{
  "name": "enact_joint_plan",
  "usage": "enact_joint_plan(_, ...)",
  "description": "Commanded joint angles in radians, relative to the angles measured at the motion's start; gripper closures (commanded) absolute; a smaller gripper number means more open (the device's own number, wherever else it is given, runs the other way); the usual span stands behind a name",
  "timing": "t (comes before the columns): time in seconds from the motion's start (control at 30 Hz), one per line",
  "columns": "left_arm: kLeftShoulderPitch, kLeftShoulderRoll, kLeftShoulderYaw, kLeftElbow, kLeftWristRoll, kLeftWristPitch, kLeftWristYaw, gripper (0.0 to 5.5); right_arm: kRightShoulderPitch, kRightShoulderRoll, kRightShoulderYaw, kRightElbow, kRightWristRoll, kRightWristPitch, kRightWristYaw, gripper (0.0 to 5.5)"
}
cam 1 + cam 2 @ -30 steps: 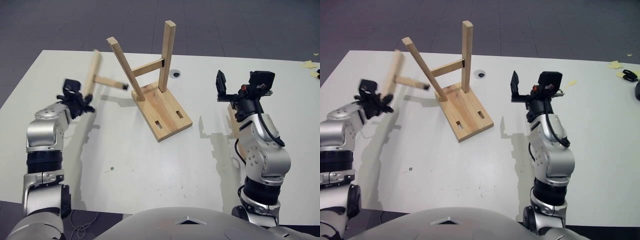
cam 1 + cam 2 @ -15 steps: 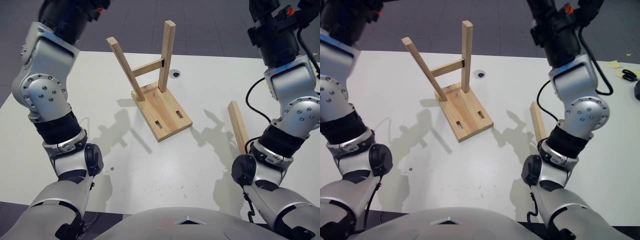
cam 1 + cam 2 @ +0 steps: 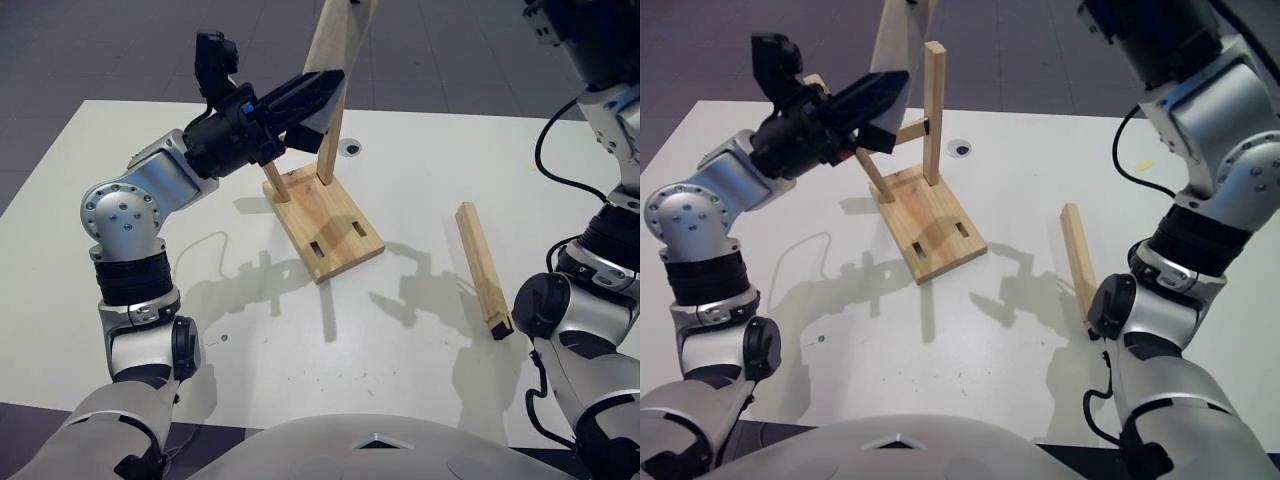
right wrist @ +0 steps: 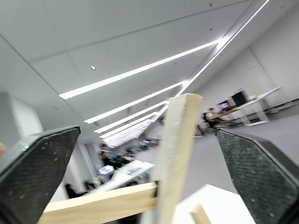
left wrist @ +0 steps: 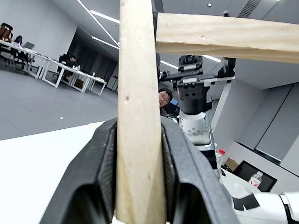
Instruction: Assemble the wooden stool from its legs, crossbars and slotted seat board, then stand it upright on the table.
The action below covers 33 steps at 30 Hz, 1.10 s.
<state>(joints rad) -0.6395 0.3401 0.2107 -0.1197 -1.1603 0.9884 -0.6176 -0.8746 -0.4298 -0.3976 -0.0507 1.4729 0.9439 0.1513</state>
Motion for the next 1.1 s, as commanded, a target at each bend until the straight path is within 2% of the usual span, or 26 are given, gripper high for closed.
enact_joint_plan(0.03,0.003,0.037,-0.035,-0.019,0.000,0.032,-0.053,4.48,-0.030,0.042,0.076,0.035,-0.074,-0.023,0.035,0.10)
enact_joint_plan(0.17,0.010,0.038,-0.074,-0.025,0.022,0.025,-0.088,4.48,-0.027,0.075,0.111,0.042,-0.110,-0.027,0.046,0.10)
enact_joint_plan(0.27,0.019,0.042,-0.091,-0.028,0.036,0.020,-0.110,4.48,-0.023,0.087,0.083,0.056,-0.005,0.018,0.053,0.57)
enact_joint_plan(0.4,0.023,0.049,-0.095,-0.021,0.048,0.015,-0.128,4.48,-0.037,0.044,0.017,0.137,0.184,0.078,0.058,1.18)
enact_joint_plan(0.57,0.021,0.051,-0.110,-0.031,0.052,0.028,-0.142,4.48,-0.018,-0.010,0.031,0.154,0.297,0.157,0.082,1.95)
enact_joint_plan(0.97,0.002,0.067,-0.120,-0.028,0.054,0.043,-0.166,4.48,-0.007,-0.089,0.072,0.139,0.217,0.203,0.235,4.01)
enact_joint_plan(1.1,0.011,0.063,-0.118,-0.035,0.046,0.048,-0.159,4.48,0.017,-0.084,0.070,0.119,0.204,0.197,0.247,4.41)
